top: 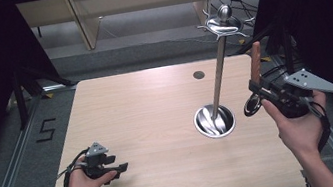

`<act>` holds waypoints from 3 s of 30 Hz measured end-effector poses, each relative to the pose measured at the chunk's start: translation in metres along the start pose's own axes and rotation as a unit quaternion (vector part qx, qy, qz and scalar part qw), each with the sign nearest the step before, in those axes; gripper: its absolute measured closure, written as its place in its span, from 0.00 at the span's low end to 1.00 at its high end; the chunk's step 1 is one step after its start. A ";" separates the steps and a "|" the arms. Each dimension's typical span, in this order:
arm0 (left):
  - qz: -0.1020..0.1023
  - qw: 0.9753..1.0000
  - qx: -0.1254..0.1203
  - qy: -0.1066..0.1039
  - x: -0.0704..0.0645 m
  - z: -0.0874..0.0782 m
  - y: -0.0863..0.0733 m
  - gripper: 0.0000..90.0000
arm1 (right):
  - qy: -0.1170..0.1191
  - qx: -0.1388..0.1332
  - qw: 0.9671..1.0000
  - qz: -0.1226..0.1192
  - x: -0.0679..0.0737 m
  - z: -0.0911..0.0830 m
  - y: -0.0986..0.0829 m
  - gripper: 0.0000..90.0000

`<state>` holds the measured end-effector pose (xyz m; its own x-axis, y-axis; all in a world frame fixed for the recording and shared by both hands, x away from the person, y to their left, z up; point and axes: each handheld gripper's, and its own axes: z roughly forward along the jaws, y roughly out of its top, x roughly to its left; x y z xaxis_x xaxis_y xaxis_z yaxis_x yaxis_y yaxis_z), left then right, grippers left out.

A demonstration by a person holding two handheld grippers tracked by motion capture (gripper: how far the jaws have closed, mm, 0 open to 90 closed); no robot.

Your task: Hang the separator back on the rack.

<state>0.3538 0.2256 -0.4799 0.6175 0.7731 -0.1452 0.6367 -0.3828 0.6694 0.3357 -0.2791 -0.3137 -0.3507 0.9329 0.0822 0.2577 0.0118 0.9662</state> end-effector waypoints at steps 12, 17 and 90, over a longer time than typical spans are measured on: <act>0.000 1.000 -0.001 0.000 0.000 0.000 0.000 0.43 | -0.001 -0.016 1.000 0.000 -0.001 -0.004 0.009 0.77; 0.000 1.000 0.000 0.000 0.000 0.000 0.000 0.43 | 0.001 -0.022 1.000 0.003 -0.001 -0.005 0.012 0.77; -0.003 1.000 -0.004 0.000 0.001 0.000 0.000 0.43 | 0.029 -0.011 0.999 -0.014 0.010 0.009 0.033 0.77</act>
<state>0.3545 0.2267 -0.4804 0.6144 0.7749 -0.1487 0.6365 -0.3753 0.6738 0.3486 -0.2661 -0.2833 -0.4091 0.9099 0.0687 0.2272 0.0286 0.9734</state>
